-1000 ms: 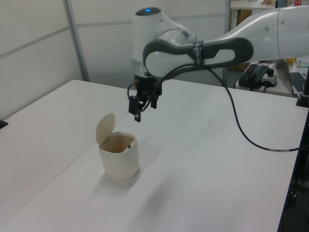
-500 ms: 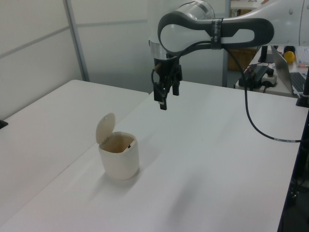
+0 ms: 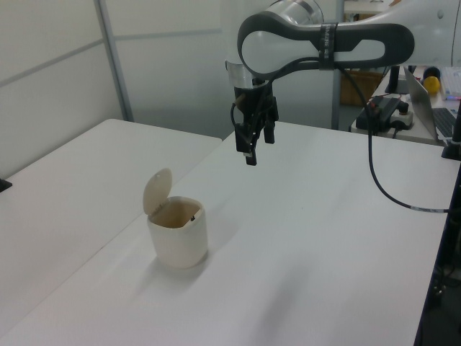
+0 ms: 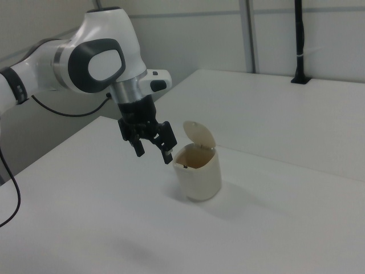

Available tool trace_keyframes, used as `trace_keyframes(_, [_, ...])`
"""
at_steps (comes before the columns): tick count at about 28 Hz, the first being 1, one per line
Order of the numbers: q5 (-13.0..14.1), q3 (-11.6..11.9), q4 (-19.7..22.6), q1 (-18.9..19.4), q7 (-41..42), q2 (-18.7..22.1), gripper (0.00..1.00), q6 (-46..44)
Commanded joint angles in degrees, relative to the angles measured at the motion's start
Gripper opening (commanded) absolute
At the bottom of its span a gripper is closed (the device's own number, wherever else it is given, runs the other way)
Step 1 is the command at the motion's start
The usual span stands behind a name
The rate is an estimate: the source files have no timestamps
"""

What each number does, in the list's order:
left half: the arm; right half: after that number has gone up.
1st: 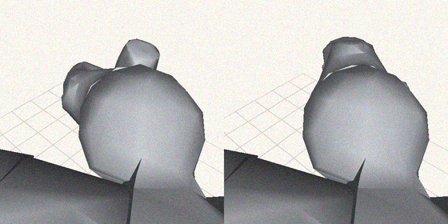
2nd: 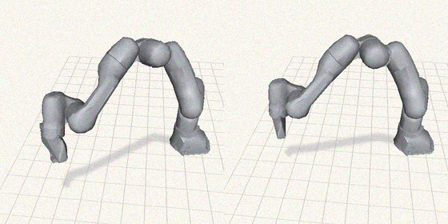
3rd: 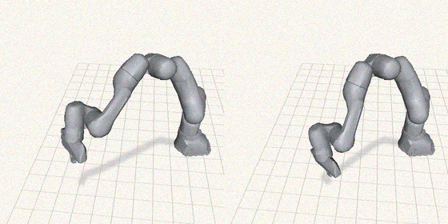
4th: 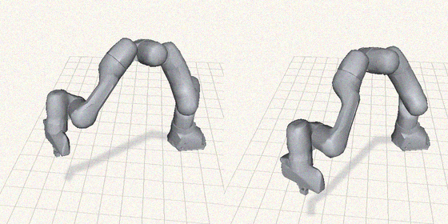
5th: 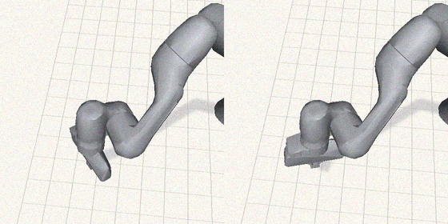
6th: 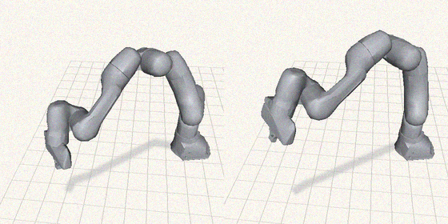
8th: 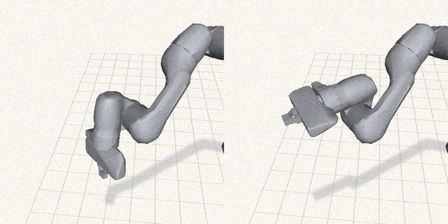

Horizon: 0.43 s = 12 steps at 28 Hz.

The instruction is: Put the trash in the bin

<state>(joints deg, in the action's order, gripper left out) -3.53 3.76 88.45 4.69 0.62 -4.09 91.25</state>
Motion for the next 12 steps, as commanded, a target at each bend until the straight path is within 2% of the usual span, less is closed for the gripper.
trace_keyframes(1, [0.1, 0.0, 0.6, 0.3, -0.1, 0.4, 1.00, 0.4])
trace_keyframes(12, [0.4, 0.0, 0.4, 0.2, -0.3, -0.1, 1.00, 0.7])
